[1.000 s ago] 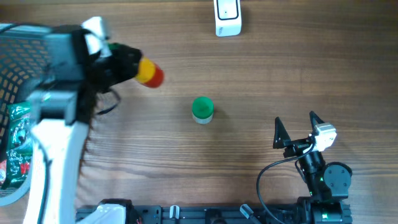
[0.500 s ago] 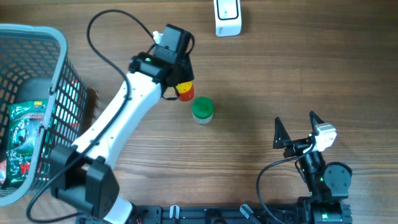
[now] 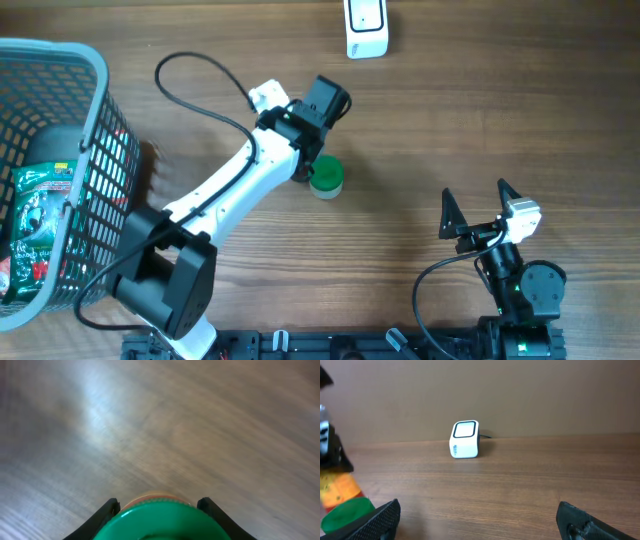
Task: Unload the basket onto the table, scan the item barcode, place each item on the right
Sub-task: 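Place the red-yellow bottle upright beside the Knorr jar, then reach into the basket and grasp the light-green wipes pack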
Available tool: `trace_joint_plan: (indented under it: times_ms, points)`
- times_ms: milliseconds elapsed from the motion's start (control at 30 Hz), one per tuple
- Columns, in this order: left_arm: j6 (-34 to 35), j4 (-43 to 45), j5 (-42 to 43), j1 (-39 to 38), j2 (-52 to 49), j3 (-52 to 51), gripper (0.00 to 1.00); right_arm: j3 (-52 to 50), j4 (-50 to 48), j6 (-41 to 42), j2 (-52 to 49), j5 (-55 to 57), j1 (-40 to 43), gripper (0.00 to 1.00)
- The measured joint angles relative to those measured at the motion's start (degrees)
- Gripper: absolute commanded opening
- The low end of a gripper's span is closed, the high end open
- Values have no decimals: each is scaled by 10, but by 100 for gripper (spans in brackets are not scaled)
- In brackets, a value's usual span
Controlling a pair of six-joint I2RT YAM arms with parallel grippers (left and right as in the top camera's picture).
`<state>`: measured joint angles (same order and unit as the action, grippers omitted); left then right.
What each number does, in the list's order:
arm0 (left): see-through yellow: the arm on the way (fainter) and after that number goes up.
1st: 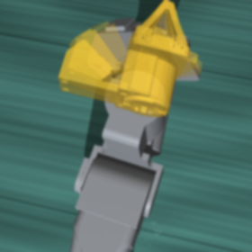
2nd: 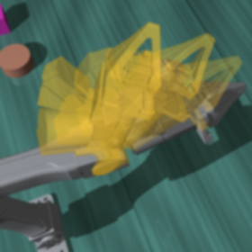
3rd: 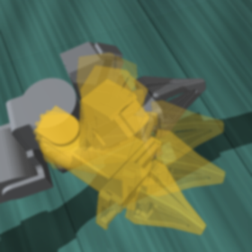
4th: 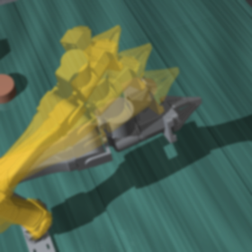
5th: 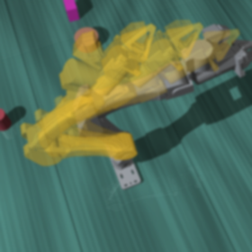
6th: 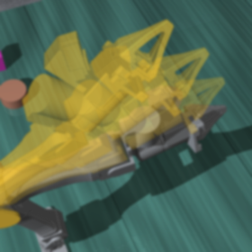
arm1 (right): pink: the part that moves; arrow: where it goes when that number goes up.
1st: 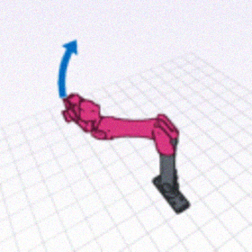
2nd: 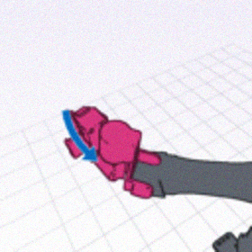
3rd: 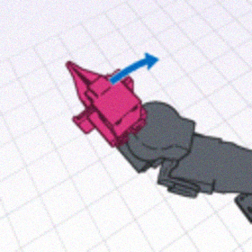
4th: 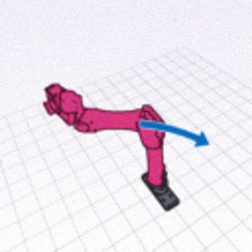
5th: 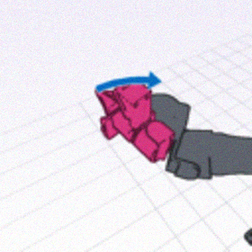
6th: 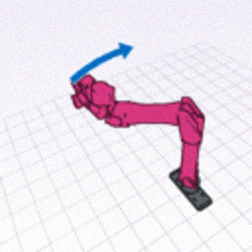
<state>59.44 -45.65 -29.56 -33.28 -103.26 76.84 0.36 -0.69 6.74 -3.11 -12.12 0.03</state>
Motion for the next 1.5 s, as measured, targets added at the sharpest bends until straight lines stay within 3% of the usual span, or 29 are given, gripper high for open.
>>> trace_joint_plan:
  times_ms: [133,167,233,333,500,700,900,1067,1200,1300,1500]
  points:
    - [22,-1,-9,-4,-1,-15,57,0,0,0,0,0,0,100]
    - [25,2,-11,-7,-1,-16,64,0,0,0,0,0,0,100]
    - [32,7,-13,-15,-1,-15,86,0,0,0,0,0,0,100]
    - [38,9,-18,-24,-1,-15,100,0,0,0,0,0,0,100]
    - [38,8,-20,-27,26,-16,100,0,0,0,0,0,0,100]
    - [-19,8,-43,-27,203,-16,100,0,0,0,0,0,0,100]
    - [-103,-3,-124,-7,407,-16,100,0,0,0,0,0,0,100]
    - [-148,-10,-155,133,540,-16,100,0,0,0,0,0,0,100]
    - [-157,-24,-165,273,585,-16,100,0,0,0,0,0,0,99]
    - [-159,-28,-167,372,581,-16,100,0,0,0,0,0,0,100]
    - [-159,-28,-124,498,523,-16,100,0,0,0,0,0,0,100]
